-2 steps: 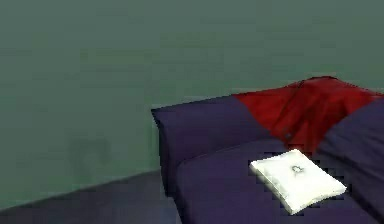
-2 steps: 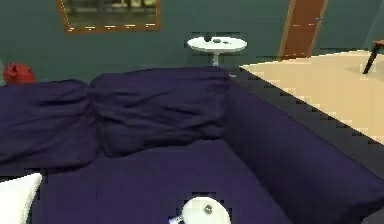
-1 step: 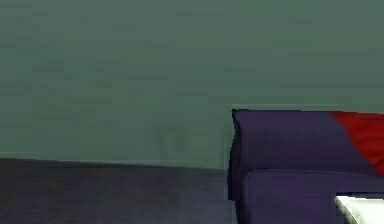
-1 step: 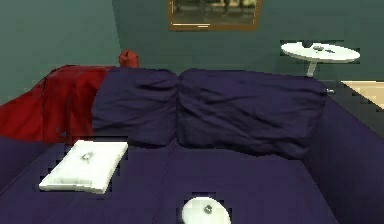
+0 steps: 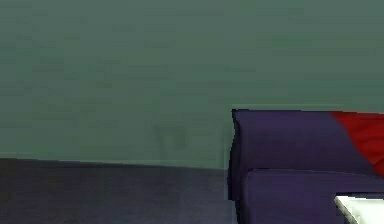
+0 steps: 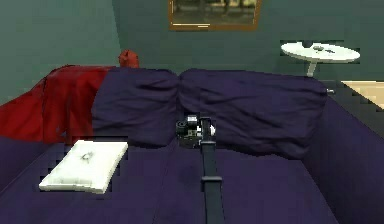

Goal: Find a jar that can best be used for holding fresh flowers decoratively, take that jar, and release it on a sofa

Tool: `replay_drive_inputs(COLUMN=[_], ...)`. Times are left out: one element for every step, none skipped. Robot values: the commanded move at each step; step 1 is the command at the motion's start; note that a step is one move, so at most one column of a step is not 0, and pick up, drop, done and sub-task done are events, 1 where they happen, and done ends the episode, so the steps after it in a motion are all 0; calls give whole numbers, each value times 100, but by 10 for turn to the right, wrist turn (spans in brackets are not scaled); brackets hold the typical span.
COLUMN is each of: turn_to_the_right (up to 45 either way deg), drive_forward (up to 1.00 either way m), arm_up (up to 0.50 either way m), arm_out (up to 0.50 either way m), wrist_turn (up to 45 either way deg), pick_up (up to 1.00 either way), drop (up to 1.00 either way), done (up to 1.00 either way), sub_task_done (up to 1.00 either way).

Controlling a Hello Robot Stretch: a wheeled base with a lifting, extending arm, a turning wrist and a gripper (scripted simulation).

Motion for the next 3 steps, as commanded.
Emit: replay_drive_inputs(turn_to_the_right=[0,0,0], drive_forward=[0,0,0], arm_up=[0,-8,-32], arm_out=[0,0,0], wrist_turn=[-330,0,0], pick_up=[0,0,0], drop=[0,0,0], done=[0,0,0], sub_task_done=[0,0,0])
